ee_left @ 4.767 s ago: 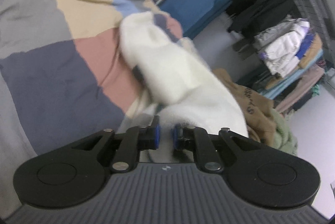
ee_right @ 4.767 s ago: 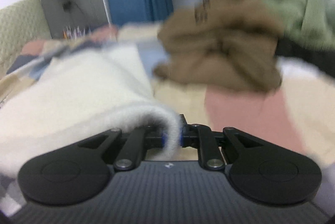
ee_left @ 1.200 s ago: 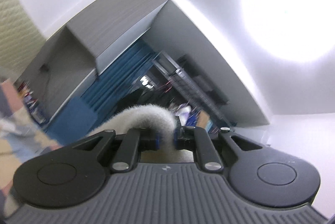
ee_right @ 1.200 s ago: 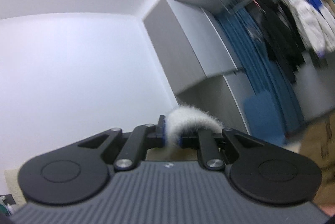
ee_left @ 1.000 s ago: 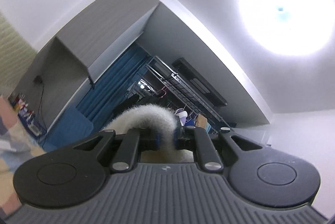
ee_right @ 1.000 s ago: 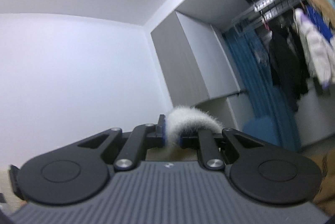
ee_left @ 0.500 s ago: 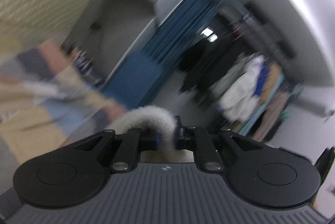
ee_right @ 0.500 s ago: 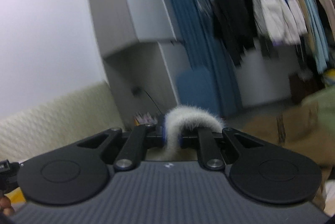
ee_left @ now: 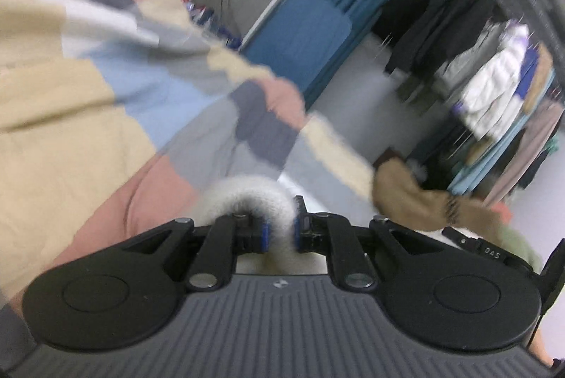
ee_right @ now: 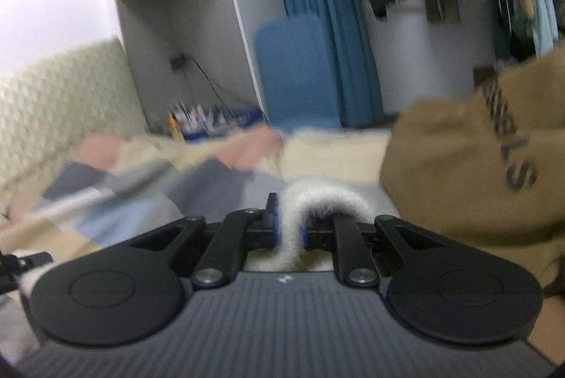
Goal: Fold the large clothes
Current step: 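Lower the sweater onto the quilt and open both grippers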
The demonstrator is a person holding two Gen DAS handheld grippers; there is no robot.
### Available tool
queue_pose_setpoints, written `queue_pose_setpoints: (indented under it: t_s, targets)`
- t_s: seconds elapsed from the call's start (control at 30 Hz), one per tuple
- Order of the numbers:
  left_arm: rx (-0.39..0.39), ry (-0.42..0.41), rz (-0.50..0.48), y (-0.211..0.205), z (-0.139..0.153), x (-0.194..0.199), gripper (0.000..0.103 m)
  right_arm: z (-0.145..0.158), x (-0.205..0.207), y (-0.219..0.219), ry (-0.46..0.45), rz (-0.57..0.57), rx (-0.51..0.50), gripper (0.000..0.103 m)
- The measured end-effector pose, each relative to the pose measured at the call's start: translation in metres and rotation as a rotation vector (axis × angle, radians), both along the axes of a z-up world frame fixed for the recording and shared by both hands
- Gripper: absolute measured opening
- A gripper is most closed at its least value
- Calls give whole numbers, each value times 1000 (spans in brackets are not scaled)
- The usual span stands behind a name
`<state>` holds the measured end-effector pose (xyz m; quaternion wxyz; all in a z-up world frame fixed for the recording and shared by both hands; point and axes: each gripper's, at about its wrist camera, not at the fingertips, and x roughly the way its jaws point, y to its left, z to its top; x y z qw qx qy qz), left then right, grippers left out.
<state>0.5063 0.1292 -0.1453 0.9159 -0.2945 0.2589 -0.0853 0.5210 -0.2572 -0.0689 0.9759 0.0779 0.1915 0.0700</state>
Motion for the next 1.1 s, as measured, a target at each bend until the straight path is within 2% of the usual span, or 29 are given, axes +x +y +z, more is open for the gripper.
queue_pose_setpoints:
  t_s: [0.13,0.23,0.3,0.37,0.43,0.5,0.57,0.83,1.1]
  targets:
    - [5,83,5,-4,-46,36,15,-45,23,-1,79,-9,-4,15]
    - [31,96,0,-6,-58,40,16,-68,33,1,103,-3,9,14]
    - [22,94,-5,-4,-60,41,19,-74,33,2,110,4,18,15]
    - [25,96,-9,-4,-45,23,29,-70,29,2,107,12,20,17]
    - [36,88,-21,-6,-25,0,41,-63,23,3,110,25,16,28]
    - [65,74,-23,-7,-6,-25,48,-53,10,7,97,38,-21,54]
    - [97,69,-24,-8,10,-47,52,-44,-8,9,65,61,-19,65]
    - [183,66,-29,-24,58,-149,53,5,-104,14,26,100,-3,65]
    - [242,77,-55,-49,75,-254,54,29,-213,2,72,86,19,65]
